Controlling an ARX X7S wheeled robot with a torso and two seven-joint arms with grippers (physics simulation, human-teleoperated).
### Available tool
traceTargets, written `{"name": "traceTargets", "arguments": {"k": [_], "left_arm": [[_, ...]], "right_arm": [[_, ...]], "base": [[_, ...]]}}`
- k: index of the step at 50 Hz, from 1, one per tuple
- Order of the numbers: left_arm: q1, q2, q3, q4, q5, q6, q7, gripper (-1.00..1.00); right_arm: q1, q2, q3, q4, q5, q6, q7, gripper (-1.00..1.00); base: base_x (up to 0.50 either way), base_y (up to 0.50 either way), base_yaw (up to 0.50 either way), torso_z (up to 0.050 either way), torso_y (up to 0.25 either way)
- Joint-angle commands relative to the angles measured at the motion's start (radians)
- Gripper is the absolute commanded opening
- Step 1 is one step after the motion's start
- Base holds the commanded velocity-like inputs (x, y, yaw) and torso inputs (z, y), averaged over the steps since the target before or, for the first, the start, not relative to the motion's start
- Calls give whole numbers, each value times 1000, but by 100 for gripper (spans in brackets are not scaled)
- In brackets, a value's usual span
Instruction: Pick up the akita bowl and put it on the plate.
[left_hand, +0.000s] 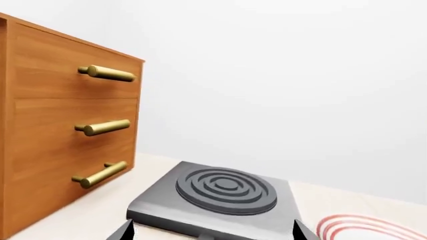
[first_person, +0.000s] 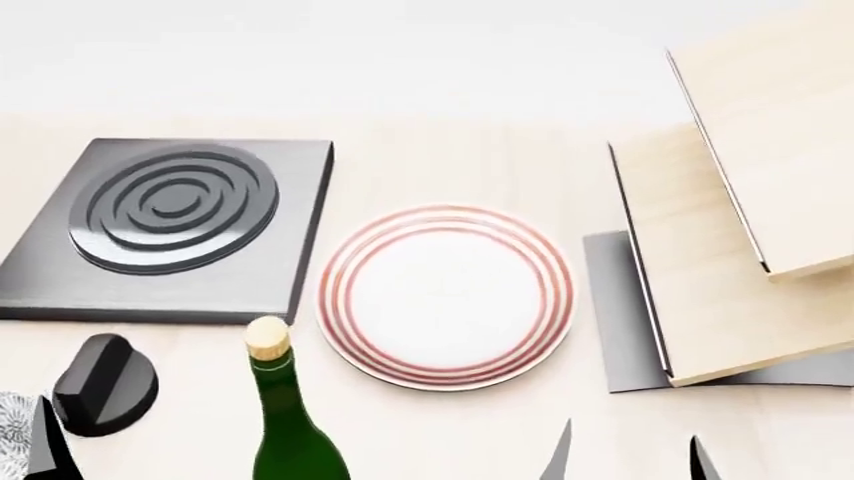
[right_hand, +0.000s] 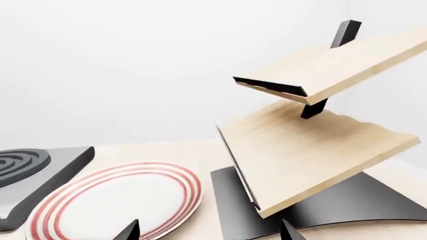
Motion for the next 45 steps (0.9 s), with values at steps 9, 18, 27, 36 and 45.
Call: {"name": "traceTargets", "arguments": {"k": [9, 18, 27, 36, 45], "left_arm": [[-3, -6, 5, -7, -6, 4, -9, 100], [-3, -8, 8, -9, -8, 7, -12, 100], [-1, -11, 11, -8, -9, 9, -16, 100], [-1, -13, 14, -9, -10, 12, -20, 100], [-2, -16, 17, -14, -12, 14, -23, 100]], "right_arm": [[3, 6, -10, 6, 1, -6, 7, 100], [2, 9, -15, 8, 0, -10, 11, 100], [2, 12, -18, 11, 3, -13, 13, 100], [2, 15, -24, 9, 1, -12, 19, 100], [2, 17, -33, 13, -13, -18, 28, 100]], "base": [[162, -60, 0, 0, 0], [164, -59, 0, 0, 0], [178, -59, 0, 0, 0], [178, -59, 0, 0, 2], [195, -18, 0, 0, 0]]}}
